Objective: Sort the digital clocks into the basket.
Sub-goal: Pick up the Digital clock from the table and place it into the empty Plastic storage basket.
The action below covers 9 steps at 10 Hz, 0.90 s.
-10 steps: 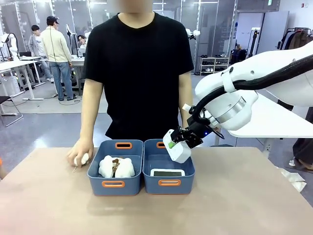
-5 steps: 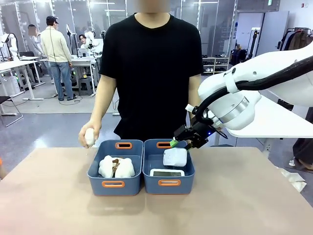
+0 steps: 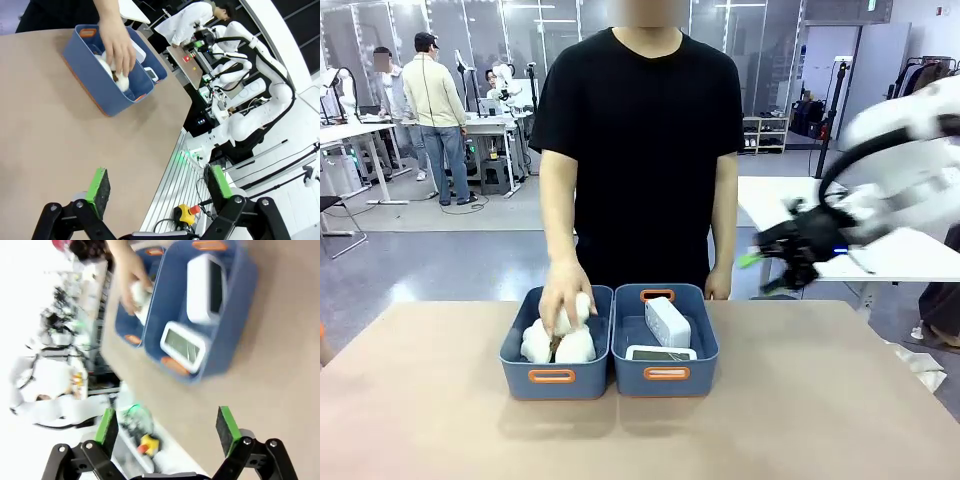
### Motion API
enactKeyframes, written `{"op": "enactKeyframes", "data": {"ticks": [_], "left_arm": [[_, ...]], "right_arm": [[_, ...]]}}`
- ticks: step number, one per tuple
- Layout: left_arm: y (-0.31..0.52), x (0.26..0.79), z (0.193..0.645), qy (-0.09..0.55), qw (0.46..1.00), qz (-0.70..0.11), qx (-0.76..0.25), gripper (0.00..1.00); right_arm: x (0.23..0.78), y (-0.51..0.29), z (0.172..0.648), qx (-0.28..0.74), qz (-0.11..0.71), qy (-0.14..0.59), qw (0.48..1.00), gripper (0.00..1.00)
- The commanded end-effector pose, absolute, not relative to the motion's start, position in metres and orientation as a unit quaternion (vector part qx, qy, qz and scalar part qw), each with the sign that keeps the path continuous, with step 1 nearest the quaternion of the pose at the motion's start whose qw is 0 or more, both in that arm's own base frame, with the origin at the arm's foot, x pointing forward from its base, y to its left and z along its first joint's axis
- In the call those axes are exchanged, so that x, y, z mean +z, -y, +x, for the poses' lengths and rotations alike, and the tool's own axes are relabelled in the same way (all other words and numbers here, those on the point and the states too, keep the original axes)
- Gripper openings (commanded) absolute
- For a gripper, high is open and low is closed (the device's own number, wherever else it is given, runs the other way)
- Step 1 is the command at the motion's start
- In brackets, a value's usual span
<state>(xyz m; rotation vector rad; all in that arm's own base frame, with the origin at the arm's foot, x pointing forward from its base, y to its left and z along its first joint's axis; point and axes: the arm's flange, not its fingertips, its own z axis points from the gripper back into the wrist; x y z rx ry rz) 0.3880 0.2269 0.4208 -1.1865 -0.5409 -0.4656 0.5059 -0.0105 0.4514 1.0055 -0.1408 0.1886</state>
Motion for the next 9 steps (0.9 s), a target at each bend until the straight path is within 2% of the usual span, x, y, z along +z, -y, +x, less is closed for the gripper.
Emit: {"op": "enactKeyframes", "data": {"ticks": [1,3,5,7,9], "left_arm": [[-0.225,0.422,0.384,0.247,0.769,-0.549,-0.217,1.00],[-0.225,0.422,0.384,0.247,0.769,-0.549,-0.217,1.00],[-0.225,0.422,0.384,0.247,0.769,-0.549,-0.217,1.00],[-0.225,0.422,0.384,0.247,0.769,-0.549,-0.217,1.00],[-0.225,0.422,0.384,0.247,0.769,-0.549,-0.217,1.00]], "right_arm": [[0.440,0.109,0.492,0.075,0.543,0.029,0.836,1.00],[0.413,0.201,0.451,0.037,0.625,0.066,0.777,1.00],[0.373,0.272,0.403,-0.014,0.665,0.112,0.738,1.00],[0.344,0.298,0.378,-0.036,0.651,0.132,0.747,1.00],[0.362,0.287,0.380,-0.037,0.654,0.105,0.748,1.00]]}}
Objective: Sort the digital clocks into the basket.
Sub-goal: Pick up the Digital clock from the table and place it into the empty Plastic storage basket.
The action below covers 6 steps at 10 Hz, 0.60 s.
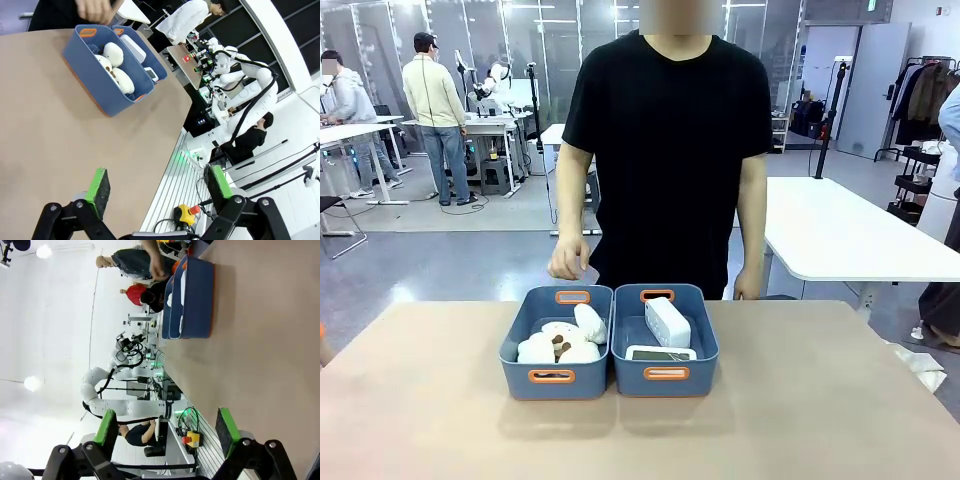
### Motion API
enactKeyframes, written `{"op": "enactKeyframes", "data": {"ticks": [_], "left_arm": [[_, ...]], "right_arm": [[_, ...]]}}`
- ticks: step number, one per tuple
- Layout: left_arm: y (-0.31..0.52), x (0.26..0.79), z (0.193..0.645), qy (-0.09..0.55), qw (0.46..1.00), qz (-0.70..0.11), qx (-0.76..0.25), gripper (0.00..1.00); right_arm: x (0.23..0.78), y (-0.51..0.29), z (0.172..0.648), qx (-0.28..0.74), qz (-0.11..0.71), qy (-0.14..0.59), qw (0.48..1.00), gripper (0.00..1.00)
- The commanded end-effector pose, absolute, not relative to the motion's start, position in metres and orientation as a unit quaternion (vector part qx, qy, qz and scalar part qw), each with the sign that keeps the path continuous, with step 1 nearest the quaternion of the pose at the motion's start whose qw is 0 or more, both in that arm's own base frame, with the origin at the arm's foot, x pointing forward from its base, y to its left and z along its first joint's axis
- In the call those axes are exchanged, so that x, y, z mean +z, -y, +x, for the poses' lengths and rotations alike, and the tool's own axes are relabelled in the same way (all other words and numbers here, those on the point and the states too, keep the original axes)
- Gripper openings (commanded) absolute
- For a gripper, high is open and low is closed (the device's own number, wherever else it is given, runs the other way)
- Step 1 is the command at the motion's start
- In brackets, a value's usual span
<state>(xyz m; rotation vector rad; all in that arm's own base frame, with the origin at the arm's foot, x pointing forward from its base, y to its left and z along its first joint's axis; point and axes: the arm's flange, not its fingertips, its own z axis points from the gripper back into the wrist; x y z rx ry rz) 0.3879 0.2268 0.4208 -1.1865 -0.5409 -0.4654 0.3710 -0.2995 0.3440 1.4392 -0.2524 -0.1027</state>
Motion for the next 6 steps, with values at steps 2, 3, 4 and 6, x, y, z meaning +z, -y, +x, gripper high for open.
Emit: {"op": "enactKeyframes", "data": {"ticks": [2,3,4,6], "left_arm": [[-0.2249,0.4221,0.3839,0.247,0.769,-0.549,-0.217,1.00],[-0.2249,0.4221,0.3839,0.247,0.769,-0.549,-0.217,1.00],[-0.2249,0.4221,0.3839,0.247,0.769,-0.549,-0.217,1.00],[-0.2249,0.4221,0.3839,0.247,0.769,-0.549,-0.217,1.00]], "right_arm": [[0.3617,0.2866,0.3800,-0.037,0.654,0.105,0.748,1.00],[0.3617,0.2866,0.3800,-0.037,0.654,0.105,0.748,1.00],[0.3617,0.2866,0.3800,-0.037,0.654,0.105,0.748,1.00],[0.3617,0.2866,0.3800,-0.037,0.654,0.105,0.748,1.00]]}}
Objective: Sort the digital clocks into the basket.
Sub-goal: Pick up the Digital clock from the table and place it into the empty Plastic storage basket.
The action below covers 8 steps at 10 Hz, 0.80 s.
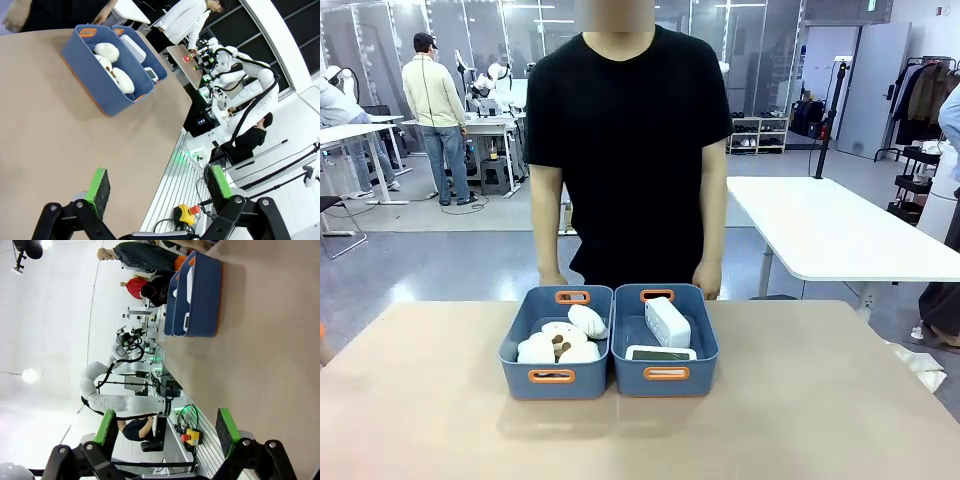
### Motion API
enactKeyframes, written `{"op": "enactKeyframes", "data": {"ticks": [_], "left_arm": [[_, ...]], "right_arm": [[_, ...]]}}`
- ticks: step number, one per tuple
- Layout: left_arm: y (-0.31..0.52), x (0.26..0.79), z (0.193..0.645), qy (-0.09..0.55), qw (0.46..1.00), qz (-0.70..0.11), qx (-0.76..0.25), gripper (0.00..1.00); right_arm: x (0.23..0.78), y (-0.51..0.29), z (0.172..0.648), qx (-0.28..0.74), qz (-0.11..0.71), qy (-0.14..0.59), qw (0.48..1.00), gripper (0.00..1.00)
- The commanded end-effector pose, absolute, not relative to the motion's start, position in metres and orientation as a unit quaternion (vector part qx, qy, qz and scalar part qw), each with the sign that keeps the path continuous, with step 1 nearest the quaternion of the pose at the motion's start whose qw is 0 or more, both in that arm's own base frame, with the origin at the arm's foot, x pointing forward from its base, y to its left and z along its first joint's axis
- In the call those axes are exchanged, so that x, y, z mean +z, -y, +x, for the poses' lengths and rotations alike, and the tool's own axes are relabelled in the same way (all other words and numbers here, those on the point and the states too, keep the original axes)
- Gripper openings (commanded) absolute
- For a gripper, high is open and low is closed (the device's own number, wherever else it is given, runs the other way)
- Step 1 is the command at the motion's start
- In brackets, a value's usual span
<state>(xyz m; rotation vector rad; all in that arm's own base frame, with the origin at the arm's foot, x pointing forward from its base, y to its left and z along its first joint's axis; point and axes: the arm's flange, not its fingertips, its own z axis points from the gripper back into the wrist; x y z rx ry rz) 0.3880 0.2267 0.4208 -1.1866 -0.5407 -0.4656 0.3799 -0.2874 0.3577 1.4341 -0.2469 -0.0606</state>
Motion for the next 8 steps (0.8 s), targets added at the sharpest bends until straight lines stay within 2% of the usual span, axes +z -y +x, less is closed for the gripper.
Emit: {"op": "enactKeyframes", "data": {"ticks": [1,8], "left_arm": [[-0.2249,0.4221,0.3839,0.247,0.769,-0.549,-0.217,1.00],[-0.2249,0.4221,0.3839,0.247,0.769,-0.549,-0.217,1.00]], "right_arm": [[0.3617,0.2866,0.3800,-0.037,0.654,0.105,0.748,1.00],[0.3617,0.2866,0.3800,-0.037,0.654,0.105,0.748,1.00]]}}
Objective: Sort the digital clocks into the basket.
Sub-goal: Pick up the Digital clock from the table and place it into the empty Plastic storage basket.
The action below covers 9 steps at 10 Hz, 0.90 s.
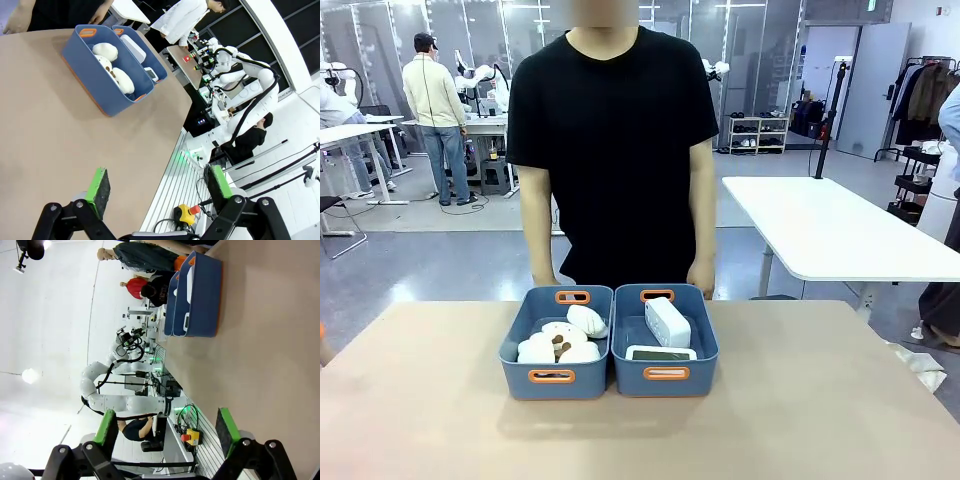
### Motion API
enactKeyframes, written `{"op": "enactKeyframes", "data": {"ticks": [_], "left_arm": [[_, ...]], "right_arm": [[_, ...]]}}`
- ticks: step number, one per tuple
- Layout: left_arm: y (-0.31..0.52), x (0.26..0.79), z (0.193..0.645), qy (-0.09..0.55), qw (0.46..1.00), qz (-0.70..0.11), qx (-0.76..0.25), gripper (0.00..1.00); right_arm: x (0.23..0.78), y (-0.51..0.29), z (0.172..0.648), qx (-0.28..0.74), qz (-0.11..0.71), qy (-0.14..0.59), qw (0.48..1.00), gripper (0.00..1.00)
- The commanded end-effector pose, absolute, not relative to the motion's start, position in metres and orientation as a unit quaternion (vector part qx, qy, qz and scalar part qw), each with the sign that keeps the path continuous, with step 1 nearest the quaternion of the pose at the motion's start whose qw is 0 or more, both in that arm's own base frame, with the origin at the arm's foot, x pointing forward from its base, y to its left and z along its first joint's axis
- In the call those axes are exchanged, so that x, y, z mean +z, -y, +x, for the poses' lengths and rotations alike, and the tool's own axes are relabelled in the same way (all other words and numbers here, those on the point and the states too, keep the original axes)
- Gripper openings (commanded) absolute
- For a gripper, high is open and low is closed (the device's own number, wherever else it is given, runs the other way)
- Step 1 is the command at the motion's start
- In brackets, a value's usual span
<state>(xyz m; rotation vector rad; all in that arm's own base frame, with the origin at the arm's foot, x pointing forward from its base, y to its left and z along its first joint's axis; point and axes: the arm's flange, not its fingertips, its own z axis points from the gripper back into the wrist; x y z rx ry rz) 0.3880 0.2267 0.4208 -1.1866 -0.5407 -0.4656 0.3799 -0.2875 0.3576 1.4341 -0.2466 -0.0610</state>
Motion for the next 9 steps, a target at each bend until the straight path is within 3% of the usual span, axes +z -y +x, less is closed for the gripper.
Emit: {"op": "enactKeyframes", "data": {"ticks": [1,9], "left_arm": [[-0.2249,0.4221,0.3839,0.247,0.769,-0.549,-0.217,1.00],[-0.2249,0.4221,0.3839,0.247,0.769,-0.549,-0.217,1.00]], "right_arm": [[0.3617,0.2866,0.3800,-0.037,0.654,0.105,0.748,1.00],[0.3617,0.2866,0.3800,-0.037,0.654,0.105,0.748,1.00]]}}
